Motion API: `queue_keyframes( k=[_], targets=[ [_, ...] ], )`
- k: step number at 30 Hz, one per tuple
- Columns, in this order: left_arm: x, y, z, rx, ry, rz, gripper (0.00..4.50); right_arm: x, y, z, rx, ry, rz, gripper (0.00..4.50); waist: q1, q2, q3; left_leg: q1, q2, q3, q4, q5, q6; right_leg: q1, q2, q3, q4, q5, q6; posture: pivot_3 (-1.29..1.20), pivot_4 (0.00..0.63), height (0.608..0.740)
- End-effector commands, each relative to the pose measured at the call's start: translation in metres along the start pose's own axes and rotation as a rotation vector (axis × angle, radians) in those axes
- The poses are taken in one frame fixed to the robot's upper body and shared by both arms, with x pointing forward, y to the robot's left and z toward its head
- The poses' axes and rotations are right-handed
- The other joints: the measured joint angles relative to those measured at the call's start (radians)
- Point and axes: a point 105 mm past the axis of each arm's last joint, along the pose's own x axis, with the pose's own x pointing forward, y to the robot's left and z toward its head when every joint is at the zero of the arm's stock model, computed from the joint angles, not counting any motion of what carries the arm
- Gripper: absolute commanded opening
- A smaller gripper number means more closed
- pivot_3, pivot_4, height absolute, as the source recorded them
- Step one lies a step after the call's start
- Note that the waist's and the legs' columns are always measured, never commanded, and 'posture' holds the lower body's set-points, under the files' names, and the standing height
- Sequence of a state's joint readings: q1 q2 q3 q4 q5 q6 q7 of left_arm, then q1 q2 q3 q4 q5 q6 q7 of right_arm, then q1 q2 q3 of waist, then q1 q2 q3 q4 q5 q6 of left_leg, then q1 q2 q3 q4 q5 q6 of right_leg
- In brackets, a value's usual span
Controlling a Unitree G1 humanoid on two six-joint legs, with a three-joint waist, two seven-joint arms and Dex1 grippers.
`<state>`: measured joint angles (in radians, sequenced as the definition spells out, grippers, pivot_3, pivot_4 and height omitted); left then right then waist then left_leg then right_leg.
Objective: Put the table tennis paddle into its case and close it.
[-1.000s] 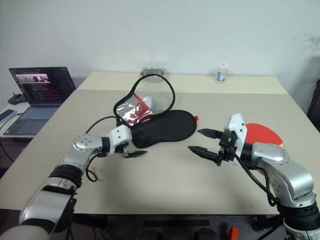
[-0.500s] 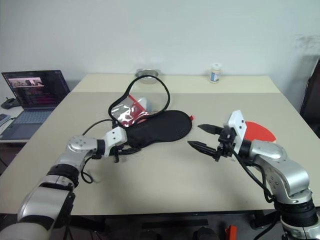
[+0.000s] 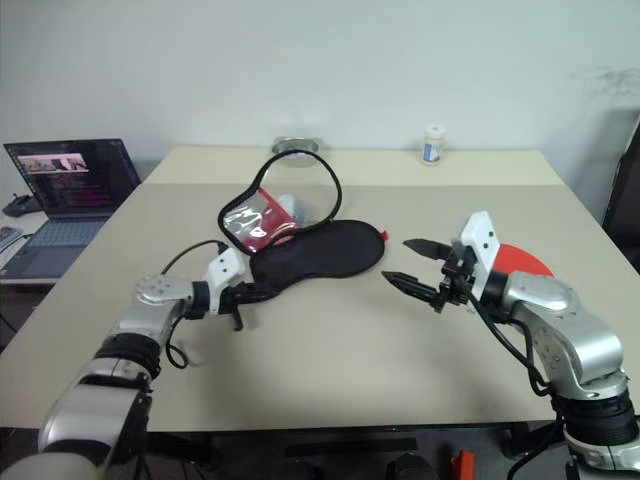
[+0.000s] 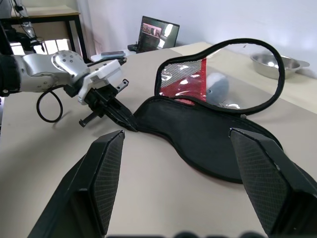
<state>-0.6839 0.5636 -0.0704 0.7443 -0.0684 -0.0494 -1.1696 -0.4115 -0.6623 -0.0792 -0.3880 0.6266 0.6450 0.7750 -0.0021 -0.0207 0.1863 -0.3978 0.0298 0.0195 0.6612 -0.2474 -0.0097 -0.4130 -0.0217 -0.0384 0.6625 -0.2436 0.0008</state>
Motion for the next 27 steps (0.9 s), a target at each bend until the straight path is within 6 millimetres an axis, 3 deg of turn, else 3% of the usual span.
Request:
queue_keyframes(
  k=[1, 5, 10, 15, 19, 25, 27],
  targets=[
    [0.024, -0.037, 0.024, -0.105, -0.074, -0.106, 0.01, -0.008, 0.002, 0.007, -0.026, -0.005, 0.02, 3.71, 0.004, 0.0, 0.0, -0.001, -0.001, 0.0, 0.0, 0.0, 0.0, 0.0, 0.0, 0.0, -0.001, 0.0, 0.001, 0.0, 0.15, 0.74],
    [0.048, -0.06, 0.042, -0.189, -0.101, -0.126, 0.01, -0.013, -0.001, 0.001, -0.024, 0.027, 0.024, 3.71, 0.022, -0.001, 0.0, -0.003, -0.003, -0.001, 0.002, 0.0, 0.0, 0.0, -0.002, 0.0, -0.003, 0.001, 0.003, 0.0, 0.15, 0.74],
    [0.079, -0.06, 0.07, -0.247, -0.15, -0.05, 0.01, -0.016, -0.001, -0.003, -0.023, 0.05, 0.025, 3.71, 0.023, -0.001, 0.0, -0.002, -0.002, -0.003, 0.002, 0.0, 0.001, 0.0, 0.0, -0.001, -0.002, 0.001, 0.005, 0.0, 0.15, 0.74],
    [0.09, -0.07, 0.079, -0.226, -0.157, -0.069, 0.01, -0.019, 0.004, -0.01, 0.009, 0.095, 0.047, 3.71, 0.015, -0.001, 0.0, -0.002, -0.001, -0.003, 0.001, 0.0, 0.001, 0.0, 0.002, 0.0, -0.002, 0.001, 0.005, 0.0, 0.15, 0.74],
    [0.086, -0.076, 0.079, -0.155, -0.158, -0.076, 1.08, -0.02, 0.006, -0.018, 0.007, 0.132, 0.054, 3.71, 0.008, -0.001, 0.0, -0.002, -0.001, -0.003, 0.0, 0.0, 0.001, -0.001, 0.002, 0.0, -0.003, 0.001, 0.004, 0.0, 0.15, 0.74],
    [0.05, -0.064, 0.073, -0.082, -0.153, -0.025, 3.18, -0.01, -0.004, -0.04, 0.084, 0.211, -0.03, 3.71, 0.0, -0.001, 0.001, -0.001, 0.0, -0.003, 0.001, 0.0, 0.001, -0.001, 0.002, 0.0, -0.001, 0.001, 0.004, 0.0, 0.15, 0.74],
    [0.029, -0.058, 0.075, -0.081, -0.184, -0.028, 3.18, -0.005, -0.006, -0.045, 0.139, 0.235, -0.052, 3.71, 0.0, -0.001, 0.001, -0.001, 0.0, -0.003, 0.001, 0.0, 0.0, -0.001, 0.002, 0.0, 0.0, 0.001, 0.004, 0.0, 0.15, 0.74]
  ],
)
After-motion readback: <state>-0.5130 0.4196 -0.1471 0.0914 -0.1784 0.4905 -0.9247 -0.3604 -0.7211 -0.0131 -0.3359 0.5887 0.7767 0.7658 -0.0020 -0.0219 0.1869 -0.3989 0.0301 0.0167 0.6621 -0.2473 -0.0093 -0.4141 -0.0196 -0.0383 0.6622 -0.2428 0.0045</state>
